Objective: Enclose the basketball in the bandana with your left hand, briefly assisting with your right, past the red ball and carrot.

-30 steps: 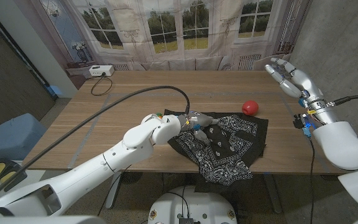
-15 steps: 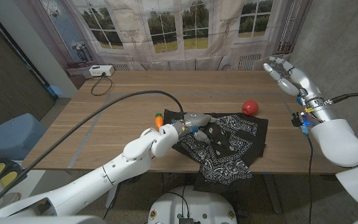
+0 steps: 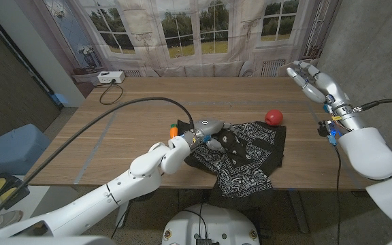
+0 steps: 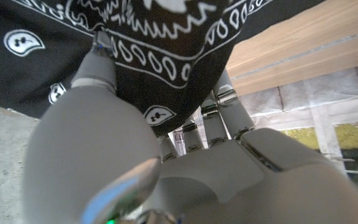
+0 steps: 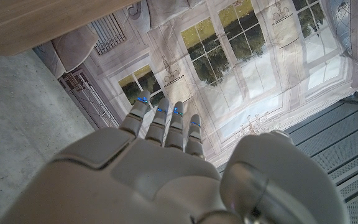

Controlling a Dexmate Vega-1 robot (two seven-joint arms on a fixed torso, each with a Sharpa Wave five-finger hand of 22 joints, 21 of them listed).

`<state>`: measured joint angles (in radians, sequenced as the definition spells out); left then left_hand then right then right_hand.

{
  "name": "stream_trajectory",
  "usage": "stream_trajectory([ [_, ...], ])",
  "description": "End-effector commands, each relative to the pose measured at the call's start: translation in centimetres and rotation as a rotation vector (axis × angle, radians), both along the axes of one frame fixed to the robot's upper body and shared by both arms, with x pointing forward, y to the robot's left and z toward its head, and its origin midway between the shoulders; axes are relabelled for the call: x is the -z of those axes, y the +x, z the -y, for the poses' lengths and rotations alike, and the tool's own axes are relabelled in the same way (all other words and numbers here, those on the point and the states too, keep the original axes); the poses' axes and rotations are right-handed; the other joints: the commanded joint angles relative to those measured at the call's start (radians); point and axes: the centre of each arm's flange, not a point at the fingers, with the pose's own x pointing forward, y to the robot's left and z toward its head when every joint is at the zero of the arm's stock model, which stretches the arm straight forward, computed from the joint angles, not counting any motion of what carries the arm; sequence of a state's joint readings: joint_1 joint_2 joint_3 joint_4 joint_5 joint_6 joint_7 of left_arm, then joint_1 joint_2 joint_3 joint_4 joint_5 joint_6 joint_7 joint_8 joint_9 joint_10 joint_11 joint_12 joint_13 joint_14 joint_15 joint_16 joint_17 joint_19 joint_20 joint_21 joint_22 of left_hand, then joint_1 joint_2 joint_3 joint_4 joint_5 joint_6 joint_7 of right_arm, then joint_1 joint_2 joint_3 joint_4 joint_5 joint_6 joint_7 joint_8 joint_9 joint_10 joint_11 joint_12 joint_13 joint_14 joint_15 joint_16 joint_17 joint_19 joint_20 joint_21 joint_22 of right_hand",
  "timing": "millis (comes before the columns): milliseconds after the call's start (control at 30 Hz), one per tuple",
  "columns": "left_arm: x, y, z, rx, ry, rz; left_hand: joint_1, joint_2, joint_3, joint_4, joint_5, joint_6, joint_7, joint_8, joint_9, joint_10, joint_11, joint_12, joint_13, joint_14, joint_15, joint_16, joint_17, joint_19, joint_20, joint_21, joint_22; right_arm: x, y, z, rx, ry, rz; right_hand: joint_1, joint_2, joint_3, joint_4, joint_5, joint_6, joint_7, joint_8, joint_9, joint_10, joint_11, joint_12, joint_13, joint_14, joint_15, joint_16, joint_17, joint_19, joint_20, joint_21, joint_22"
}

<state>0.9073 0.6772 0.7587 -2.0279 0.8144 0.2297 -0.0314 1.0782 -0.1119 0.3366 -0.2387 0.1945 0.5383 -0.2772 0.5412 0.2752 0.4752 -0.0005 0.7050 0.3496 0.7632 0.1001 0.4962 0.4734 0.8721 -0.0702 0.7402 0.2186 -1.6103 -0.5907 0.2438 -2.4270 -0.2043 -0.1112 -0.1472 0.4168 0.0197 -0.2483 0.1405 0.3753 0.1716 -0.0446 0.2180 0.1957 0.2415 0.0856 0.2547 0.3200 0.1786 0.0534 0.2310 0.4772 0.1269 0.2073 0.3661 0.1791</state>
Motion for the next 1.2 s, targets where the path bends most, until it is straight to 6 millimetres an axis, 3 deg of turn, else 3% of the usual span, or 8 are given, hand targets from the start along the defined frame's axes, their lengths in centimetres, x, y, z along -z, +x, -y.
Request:
stream_trajectory([
  [33,-2.8,-1.2,-1.5,0.013,-0.119,0.108,0.278,0.278,0.091,0.07,0.005,0.346,0.322,0.012,0.038,0.229,-0.073,0.034,0.123,0.276,-0.321,0.009,0.014,0.041,-0.101,0.017,0.005,-0.6,0.3,-0.2,0.0,-0.009,-0.001,0.001,0.002,-0.009,0.0,0.008,0.009,0.0,-0.001,0.0,0.008,0.0,-0.003,0.001,0.006,0.001,-0.001,0.002,0.005,0.005,-0.001,0.004],
  [400,-4.5,-1.5,-3.3,-0.014,-0.206,0.155,0.286,0.275,0.089,0.071,0.004,0.347,0.321,0.017,0.051,0.222,-0.072,0.05,0.146,0.28,-0.321,0.01,0.031,0.033,-0.103,0.033,0.007,-0.8,0.4,-0.3,-0.01,-0.007,0.006,0.001,0.004,-0.011,-0.001,0.008,0.01,0.0,-0.002,0.0,0.007,0.001,-0.006,-0.001,0.005,-0.001,-0.002,-0.002,0.006,0.005,-0.005,0.004],
  [700,-6.5,-2.0,-6.2,-0.098,-0.276,0.25,0.291,0.273,0.087,0.073,0.005,0.347,0.319,0.02,0.06,0.217,-0.069,0.062,0.164,0.281,-0.322,0.008,0.045,0.026,-0.104,0.047,0.008,-1.1,0.6,-0.5,-0.003,-0.017,0.006,0.001,0.006,-0.014,-0.002,0.008,0.011,0.0,-0.003,0.0,0.008,0.002,-0.008,-0.003,0.006,-0.001,-0.003,-0.006,0.007,0.005,-0.008,0.004],
  [1200,-9.9,-3.2,-9.6,-0.242,-0.265,0.415,0.298,0.271,0.087,0.074,0.006,0.353,0.319,0.019,0.062,0.214,-0.071,0.078,0.189,0.28,-0.322,0.004,0.063,0.015,-0.104,0.068,0.008,-2.0,1.9,-1.0,-0.032,-0.025,-0.009,0.002,0.009,-0.017,-0.003,0.009,0.012,-0.001,-0.004,0.0,0.008,0.001,-0.011,-0.005,0.006,0.0,-0.004,-0.01,0.01,0.005,-0.012,0.004],
])
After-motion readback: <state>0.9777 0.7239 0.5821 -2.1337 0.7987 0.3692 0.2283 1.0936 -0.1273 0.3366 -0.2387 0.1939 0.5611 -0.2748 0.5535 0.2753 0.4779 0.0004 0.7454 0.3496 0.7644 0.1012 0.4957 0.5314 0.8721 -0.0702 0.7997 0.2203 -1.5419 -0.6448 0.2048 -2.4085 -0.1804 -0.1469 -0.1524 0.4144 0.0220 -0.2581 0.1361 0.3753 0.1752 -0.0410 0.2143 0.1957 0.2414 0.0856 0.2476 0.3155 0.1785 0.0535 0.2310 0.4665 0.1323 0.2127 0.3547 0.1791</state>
